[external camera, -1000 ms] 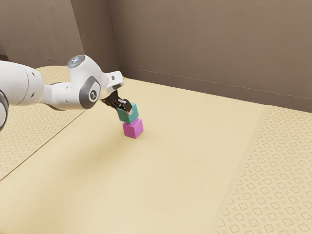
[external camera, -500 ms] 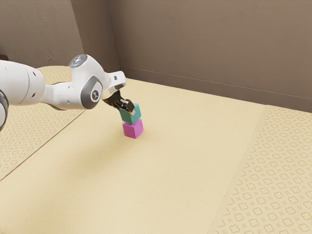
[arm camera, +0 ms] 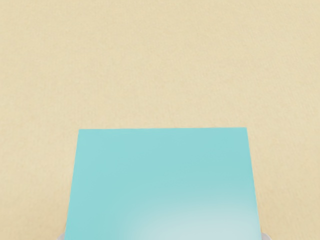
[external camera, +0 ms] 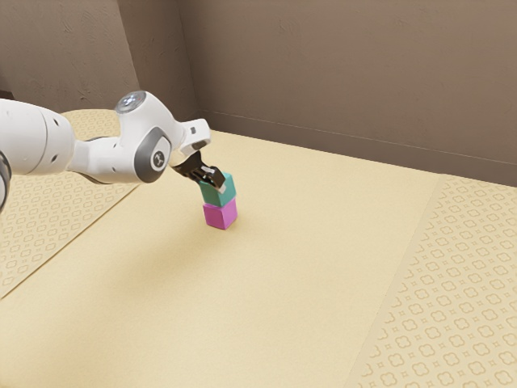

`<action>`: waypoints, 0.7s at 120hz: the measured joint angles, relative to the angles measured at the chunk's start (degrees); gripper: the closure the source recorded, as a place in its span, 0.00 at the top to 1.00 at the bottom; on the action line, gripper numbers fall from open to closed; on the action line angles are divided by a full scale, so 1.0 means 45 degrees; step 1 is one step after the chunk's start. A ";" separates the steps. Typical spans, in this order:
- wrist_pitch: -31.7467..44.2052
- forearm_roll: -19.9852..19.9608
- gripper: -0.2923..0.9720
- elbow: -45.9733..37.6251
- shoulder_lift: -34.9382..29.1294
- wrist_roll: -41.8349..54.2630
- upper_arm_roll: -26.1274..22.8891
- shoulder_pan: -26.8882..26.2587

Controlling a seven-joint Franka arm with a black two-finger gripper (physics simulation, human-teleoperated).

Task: Pick up the blue block with one arm, and put the blue block on the pink block with one arm

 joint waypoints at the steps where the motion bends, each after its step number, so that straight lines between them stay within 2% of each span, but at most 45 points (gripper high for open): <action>1: 0.0001 0.0001 0.51 0.0000 0.0000 0.0000 0.0000 0.0000; 84: 0.0004 0.0122 0.51 0.0348 0.0319 -0.0016 0.0019 -0.0001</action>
